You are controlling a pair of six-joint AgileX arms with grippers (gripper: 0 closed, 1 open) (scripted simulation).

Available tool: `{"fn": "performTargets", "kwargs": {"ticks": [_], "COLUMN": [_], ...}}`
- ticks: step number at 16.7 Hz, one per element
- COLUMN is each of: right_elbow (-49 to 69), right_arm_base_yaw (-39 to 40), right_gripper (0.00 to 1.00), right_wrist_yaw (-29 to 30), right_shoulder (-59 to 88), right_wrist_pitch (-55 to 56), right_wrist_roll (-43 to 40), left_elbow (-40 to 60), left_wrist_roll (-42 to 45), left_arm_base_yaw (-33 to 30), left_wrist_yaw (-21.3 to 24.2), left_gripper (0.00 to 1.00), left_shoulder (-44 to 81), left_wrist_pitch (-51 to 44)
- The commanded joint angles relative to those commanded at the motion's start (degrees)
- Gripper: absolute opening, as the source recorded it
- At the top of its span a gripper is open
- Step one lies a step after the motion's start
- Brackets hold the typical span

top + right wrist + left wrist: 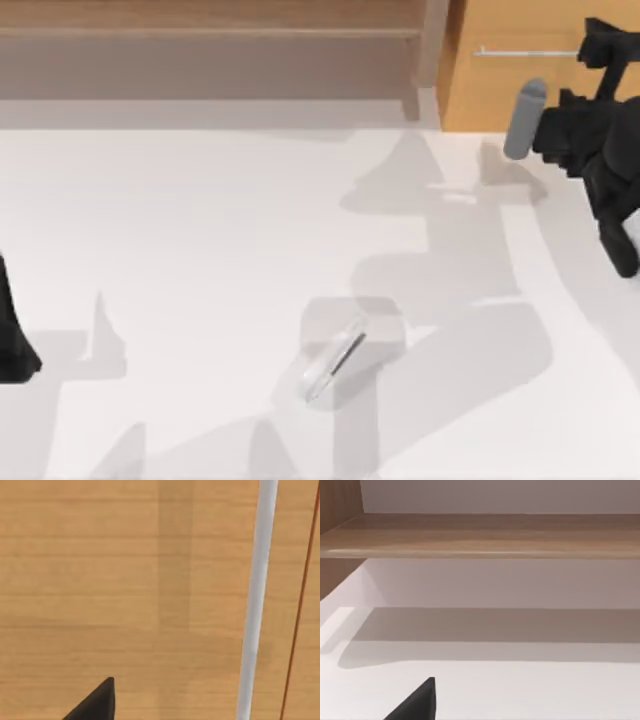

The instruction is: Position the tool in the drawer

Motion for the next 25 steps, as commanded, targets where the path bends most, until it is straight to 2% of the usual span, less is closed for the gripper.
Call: {"fn": "performTargets", "kwargs": {"ticks": [8,21,25], "right_elbow": [5.03,5.03,5.03], "right_arm_base_yaw": [-0.39,-0.39,-0.39], "right_gripper": [1.0,0.02,0.0], "right_wrist_yaw": [-0.38,-0.38,-0.38], "right_shoulder": [2.28,2.28,2.28], "right_wrist_pitch": [-2.75,-2.75,-2.75], "right_wrist_roll": [-0.03,-0.03,-0.03], "left_elbow": [0.0,0.0,0.0], "left_wrist_roll": [0.0,0.0,0.0], "left_arm_base_yaw": [0.0,0.0,0.0], "left_wrist_yaw": [0.0,0.0,0.0], "left_gripper": [1.0,1.0,1.0], "left_shoulder": [0.0,0.0,0.0], "left_wrist_pitch": [0.0,0.0,0.0]}}
